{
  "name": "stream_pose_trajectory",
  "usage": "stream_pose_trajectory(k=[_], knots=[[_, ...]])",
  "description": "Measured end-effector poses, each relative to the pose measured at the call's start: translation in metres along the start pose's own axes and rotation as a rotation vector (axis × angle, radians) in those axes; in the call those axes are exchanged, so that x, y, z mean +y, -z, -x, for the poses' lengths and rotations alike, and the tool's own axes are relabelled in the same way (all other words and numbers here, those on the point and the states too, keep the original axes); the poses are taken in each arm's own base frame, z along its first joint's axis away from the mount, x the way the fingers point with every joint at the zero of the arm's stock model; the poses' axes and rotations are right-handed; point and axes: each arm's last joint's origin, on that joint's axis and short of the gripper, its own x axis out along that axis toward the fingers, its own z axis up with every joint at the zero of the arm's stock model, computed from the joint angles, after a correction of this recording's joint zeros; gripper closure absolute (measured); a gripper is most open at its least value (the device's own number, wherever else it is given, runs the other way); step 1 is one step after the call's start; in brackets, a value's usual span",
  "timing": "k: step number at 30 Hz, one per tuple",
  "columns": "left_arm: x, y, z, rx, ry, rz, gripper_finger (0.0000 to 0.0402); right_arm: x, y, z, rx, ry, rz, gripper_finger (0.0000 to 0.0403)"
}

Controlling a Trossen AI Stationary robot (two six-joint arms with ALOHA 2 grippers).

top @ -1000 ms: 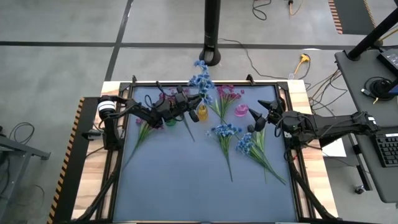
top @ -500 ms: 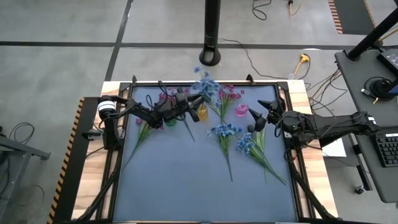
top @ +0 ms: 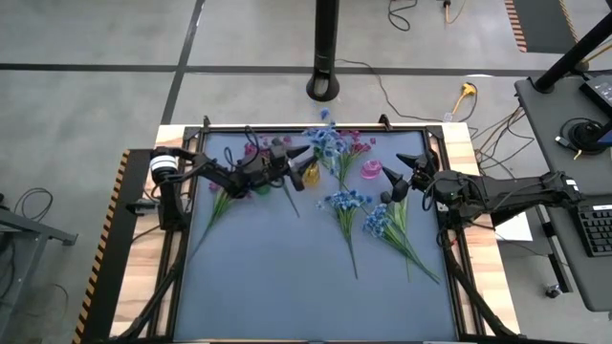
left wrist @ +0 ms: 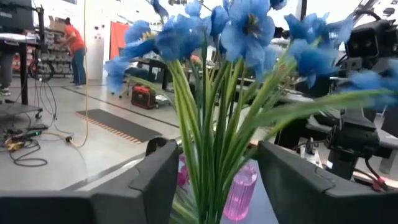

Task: Sort flowers into vase by color
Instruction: Put the bottom right black flower into the purple flower vase

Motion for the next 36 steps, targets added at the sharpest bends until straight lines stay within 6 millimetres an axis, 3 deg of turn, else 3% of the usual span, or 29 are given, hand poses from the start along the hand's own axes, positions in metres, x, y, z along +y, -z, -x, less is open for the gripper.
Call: stream_pose_trajectory(k=[14, 24, 31, 36], knots=[[-0.006, -0.018, 0.047, 0.011, 0.037, 0.016, 0.0182, 0.000, 0.000, 0.000, 0.005, -0.006, -0.032, 0.0078], [-0.030, -0.033, 0.089, 0.030, 0.126, 0.033, 0.0182, 0.000, 0.000, 0.000, 0.004, -0.007, -0.041, 0.0078], [-0.058, -0.041, 0.103, 0.166, 0.112, 0.001, 0.0182, 0.010, -0.002, 0.000, 0.096, -0.240, -0.115, 0.0078], [-0.067, -0.054, 0.105, 0.375, 0.075, -0.013, 0.0182, 0.016, -0.004, -0.004, 0.207, -0.231, -0.135, 0.0078]])
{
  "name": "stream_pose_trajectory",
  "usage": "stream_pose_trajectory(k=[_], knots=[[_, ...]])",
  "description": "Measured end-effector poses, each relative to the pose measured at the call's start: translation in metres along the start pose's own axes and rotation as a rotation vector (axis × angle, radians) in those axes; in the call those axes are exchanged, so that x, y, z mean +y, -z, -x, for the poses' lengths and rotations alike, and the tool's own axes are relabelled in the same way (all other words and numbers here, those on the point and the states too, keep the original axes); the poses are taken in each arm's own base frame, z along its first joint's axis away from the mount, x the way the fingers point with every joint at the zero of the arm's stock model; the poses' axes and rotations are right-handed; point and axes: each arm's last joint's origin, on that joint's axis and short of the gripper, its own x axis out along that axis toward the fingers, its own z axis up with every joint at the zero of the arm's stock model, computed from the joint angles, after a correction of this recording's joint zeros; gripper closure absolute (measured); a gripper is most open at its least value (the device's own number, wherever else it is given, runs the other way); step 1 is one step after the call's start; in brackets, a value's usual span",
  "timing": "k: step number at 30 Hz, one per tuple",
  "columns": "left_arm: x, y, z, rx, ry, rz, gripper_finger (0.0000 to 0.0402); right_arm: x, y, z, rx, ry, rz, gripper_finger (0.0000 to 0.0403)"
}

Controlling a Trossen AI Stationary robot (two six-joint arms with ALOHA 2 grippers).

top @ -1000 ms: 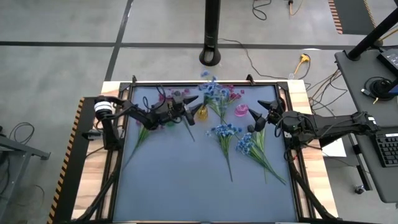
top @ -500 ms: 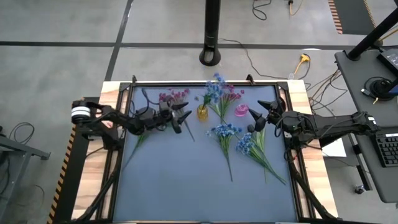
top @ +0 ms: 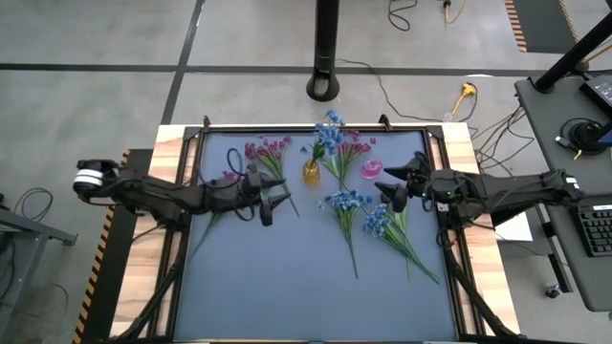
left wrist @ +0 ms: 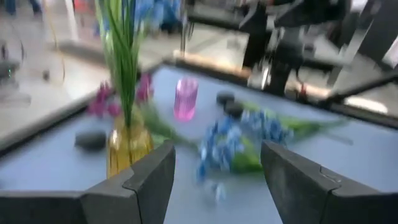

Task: Sort flowers into vase by color
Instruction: Put the bottom right black flower into the purple flower vase

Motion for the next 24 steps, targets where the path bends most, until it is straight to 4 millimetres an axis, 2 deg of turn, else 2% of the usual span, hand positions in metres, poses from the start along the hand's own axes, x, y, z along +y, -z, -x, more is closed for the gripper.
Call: stream_pose_trajectory(k=[7, 13, 19, 24], knots=[[-0.013, -0.020, 0.010, 0.215, -0.038, -0.028, 0.0182, 0.002, 0.012, -0.008, 0.406, 0.166, -0.146, 0.0078], [-0.026, -0.034, 0.015, 0.236, -0.058, -0.062, 0.0182, -0.006, 0.027, -0.008, 0.673, 0.493, -0.226, 0.0078], [-0.033, -0.039, 0.015, 0.237, -0.040, -0.069, 0.0182, -0.013, 0.045, -0.020, 0.755, 0.642, -0.218, 0.0078], [-0.034, -0.045, 0.016, 0.223, -0.034, -0.091, 0.0182, -0.021, 0.049, -0.028, 0.773, 0.713, -0.234, 0.0078]])
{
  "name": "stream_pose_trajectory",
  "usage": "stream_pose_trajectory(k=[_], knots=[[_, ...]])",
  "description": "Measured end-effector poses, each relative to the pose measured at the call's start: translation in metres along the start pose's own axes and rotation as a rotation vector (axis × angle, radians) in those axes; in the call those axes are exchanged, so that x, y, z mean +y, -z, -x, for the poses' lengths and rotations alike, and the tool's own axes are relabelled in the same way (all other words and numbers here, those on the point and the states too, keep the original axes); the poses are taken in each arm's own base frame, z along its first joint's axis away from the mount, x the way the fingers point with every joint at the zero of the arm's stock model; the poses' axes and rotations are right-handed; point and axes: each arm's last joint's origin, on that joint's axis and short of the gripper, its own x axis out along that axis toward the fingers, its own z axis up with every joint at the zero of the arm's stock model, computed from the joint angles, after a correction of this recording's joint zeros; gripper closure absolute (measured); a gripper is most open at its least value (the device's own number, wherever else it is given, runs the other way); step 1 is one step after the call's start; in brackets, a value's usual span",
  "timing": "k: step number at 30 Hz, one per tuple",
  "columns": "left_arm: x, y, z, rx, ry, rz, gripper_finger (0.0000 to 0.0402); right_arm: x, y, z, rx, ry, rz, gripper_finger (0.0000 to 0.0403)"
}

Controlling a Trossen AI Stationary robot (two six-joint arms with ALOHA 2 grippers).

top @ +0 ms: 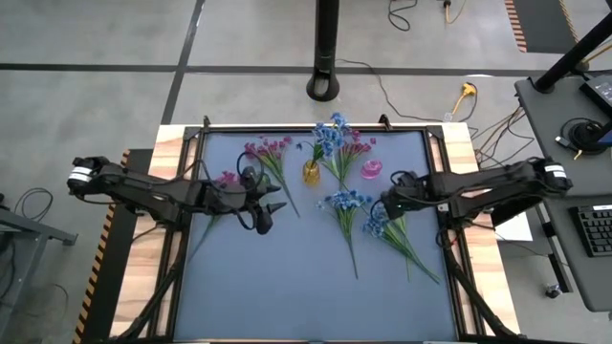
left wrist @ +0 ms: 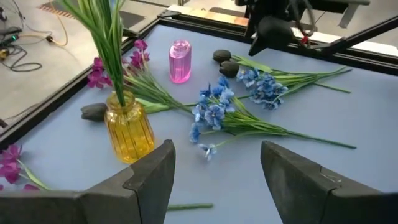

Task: Sort flowers into vase by color
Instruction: Put the bottom right black flower into the purple flower vase

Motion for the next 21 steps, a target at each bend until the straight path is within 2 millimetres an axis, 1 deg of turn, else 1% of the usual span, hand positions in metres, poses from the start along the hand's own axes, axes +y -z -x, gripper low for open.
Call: stream_pose_trajectory(k=[3, 7, 16, 21], knots=[[-0.001, -0.004, 0.001, -0.016, -0.001, -0.011, 0.0182, -0.002, -0.004, -0.002, -0.012, 0.017, -0.030, 0.0078], [0.000, -0.005, 0.001, -0.022, -0.031, -0.031, 0.0182, -0.006, -0.006, -0.007, -0.019, 0.033, -0.067, 0.0078], [0.001, -0.004, 0.000, -0.023, -0.067, -0.067, 0.0182, -0.014, 0.001, -0.034, -0.020, 0.035, -0.139, 0.0078], [0.002, -0.008, 0.001, -0.044, -0.108, -0.062, 0.0182, -0.015, 0.004, -0.043, -0.022, 0.024, -0.147, 0.0078]])
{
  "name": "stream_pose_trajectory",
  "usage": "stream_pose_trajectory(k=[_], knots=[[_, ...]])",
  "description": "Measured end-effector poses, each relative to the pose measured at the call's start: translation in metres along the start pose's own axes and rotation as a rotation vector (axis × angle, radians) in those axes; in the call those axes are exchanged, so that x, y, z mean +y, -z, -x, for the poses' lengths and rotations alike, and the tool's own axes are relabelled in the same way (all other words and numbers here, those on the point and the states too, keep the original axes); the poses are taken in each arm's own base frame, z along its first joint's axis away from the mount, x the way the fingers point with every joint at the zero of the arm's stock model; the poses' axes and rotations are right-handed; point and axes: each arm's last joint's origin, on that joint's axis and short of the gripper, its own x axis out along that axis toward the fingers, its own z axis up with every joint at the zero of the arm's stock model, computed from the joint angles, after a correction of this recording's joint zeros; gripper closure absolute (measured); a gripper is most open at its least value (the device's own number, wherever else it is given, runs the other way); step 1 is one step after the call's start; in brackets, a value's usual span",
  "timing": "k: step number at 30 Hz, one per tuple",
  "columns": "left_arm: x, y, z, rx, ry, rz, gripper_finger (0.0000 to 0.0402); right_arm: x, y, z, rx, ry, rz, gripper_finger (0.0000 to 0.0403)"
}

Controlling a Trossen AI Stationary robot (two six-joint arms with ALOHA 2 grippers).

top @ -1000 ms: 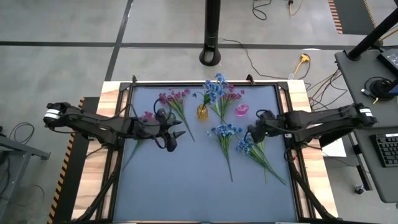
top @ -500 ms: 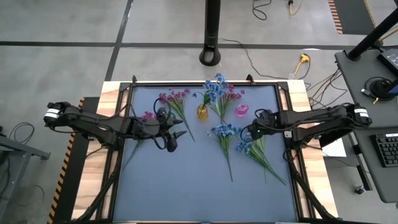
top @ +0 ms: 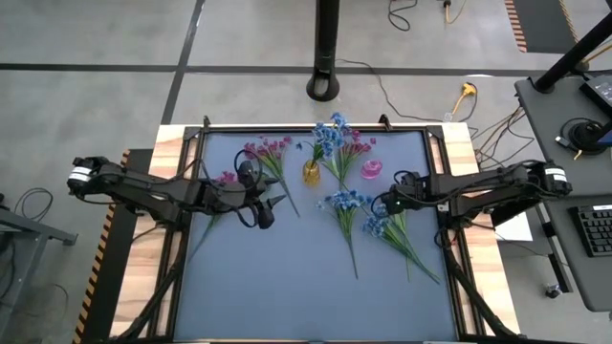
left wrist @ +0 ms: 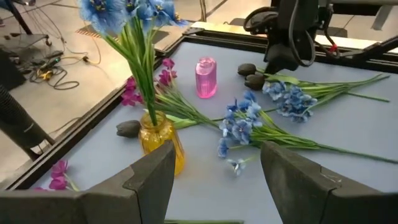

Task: Sort flowers into vase by color
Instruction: Put the bottom right black flower into the purple flower vase

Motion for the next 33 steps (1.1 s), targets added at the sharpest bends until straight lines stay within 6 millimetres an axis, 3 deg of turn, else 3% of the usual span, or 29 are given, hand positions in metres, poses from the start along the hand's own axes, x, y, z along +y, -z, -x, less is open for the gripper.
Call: stream_pose_trajectory(k=[10, 13, 27, 33], knots=[[0.000, 0.001, 0.000, 0.005, -0.003, -0.008, 0.0182, -0.003, 0.005, -0.014, -0.008, -0.036, -0.016, 0.0080], [0.000, 0.000, 0.000, 0.003, -0.006, -0.005, 0.0182, -0.004, 0.005, -0.015, -0.008, -0.036, -0.015, 0.0097], [0.000, 0.001, -0.002, 0.006, -0.008, 0.007, 0.0182, -0.003, 0.005, -0.015, -0.029, -0.034, -0.010, 0.0289], [0.000, 0.001, -0.002, 0.006, -0.009, 0.008, 0.0182, -0.002, 0.004, -0.014, -0.037, -0.037, -0.011, 0.0350]])
